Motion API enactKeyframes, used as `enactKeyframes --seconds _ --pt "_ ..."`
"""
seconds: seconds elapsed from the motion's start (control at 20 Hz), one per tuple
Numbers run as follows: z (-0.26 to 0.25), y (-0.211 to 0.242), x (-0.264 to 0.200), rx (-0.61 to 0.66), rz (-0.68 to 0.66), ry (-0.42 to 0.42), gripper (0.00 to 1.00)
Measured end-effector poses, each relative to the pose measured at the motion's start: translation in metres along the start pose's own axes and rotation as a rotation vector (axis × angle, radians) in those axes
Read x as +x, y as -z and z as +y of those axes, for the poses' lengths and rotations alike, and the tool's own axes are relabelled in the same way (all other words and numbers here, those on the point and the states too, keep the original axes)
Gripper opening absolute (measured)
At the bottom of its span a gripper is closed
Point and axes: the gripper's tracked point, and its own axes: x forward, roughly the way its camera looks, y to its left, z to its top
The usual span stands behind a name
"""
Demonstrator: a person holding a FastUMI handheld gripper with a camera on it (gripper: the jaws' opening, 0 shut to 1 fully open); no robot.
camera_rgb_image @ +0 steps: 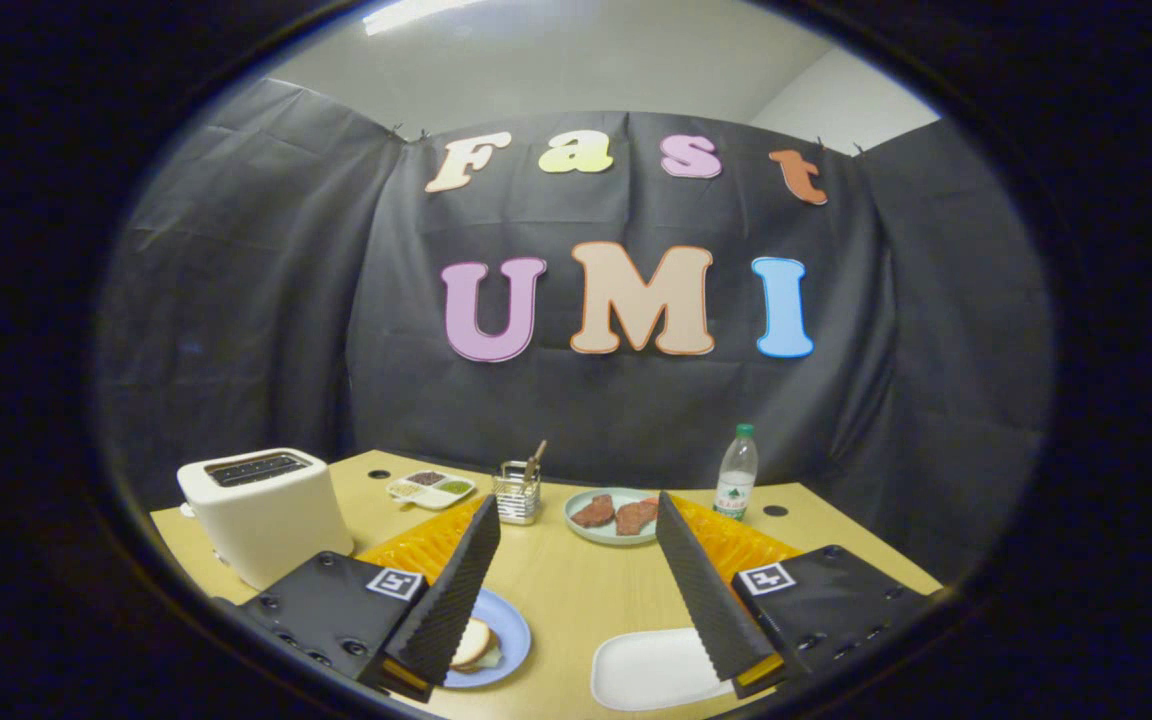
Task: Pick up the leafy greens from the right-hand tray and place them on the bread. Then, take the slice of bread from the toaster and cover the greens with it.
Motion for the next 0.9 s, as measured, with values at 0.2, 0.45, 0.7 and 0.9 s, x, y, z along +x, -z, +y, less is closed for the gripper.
enactKeyframes --seconds 0.2,0.45,0.7,0.9 --pt "-0.018 -0.013 0.003 -0.036 -0.026 0.008 0.99" --pt "-0.054 0.006 -0.005 -0.016 -0.015 0.091 1.00" --pt "-0.080 0.027 -0.017 0.019 0.001 0.124 1.00" --pt "-0.085 0.037 -0.023 0.016 0.016 0.116 1.00"
